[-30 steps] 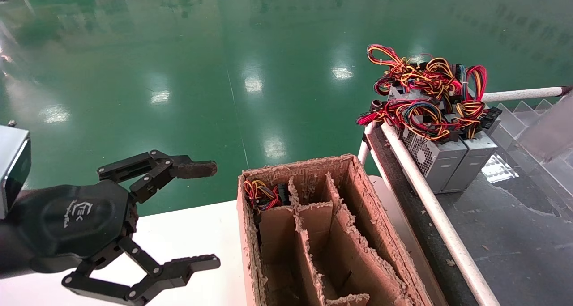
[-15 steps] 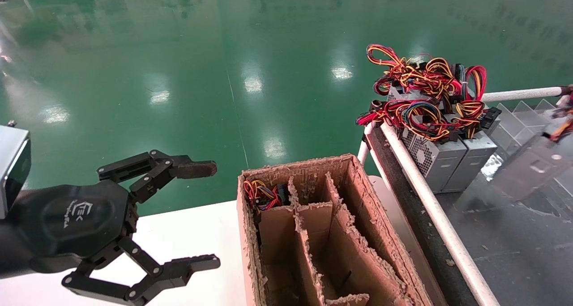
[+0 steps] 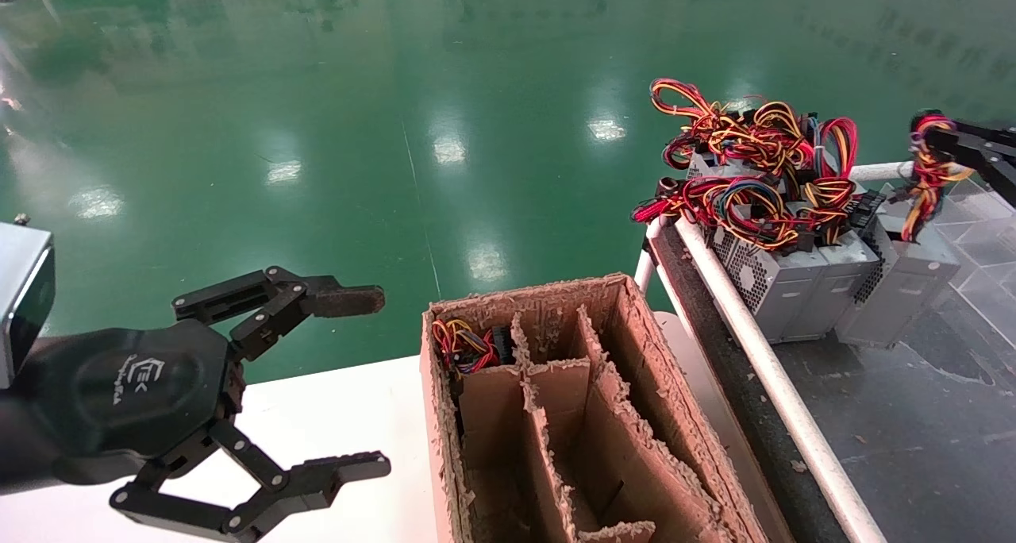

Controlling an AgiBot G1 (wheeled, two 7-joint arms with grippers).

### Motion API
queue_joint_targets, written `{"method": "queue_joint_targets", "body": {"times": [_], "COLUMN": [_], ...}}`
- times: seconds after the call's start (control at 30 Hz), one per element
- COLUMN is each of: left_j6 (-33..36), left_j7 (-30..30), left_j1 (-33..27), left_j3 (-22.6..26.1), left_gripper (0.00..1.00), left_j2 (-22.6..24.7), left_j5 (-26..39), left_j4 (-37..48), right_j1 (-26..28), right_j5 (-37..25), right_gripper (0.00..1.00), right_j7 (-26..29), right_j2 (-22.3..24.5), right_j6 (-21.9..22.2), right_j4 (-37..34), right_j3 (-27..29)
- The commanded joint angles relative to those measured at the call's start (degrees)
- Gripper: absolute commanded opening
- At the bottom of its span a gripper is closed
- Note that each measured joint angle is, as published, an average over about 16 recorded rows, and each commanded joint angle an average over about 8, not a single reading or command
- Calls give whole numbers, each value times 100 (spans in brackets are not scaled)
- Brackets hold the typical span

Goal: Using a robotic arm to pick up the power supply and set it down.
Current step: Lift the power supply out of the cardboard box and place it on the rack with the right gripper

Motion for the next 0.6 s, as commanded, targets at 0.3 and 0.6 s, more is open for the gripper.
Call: {"method": "queue_joint_targets", "body": {"times": [0.3, 0.6], "left_j6": [0, 0], "left_j7": [0, 0], "left_j1": [0, 0], "left_j3": [0, 1], "left_gripper": [100, 100], "left_j2": [0, 0], "left_j5": [0, 0], "left_j4": [0, 0], "right_j1": [20, 82], "right_j5": [-106, -214], "right_gripper": [68, 100], "right_j7": [3, 37], "right_j2": [-281, -421], "right_j6": [313, 430], "right_j4": [-31, -219], "right_j3": [-62, -135]}}
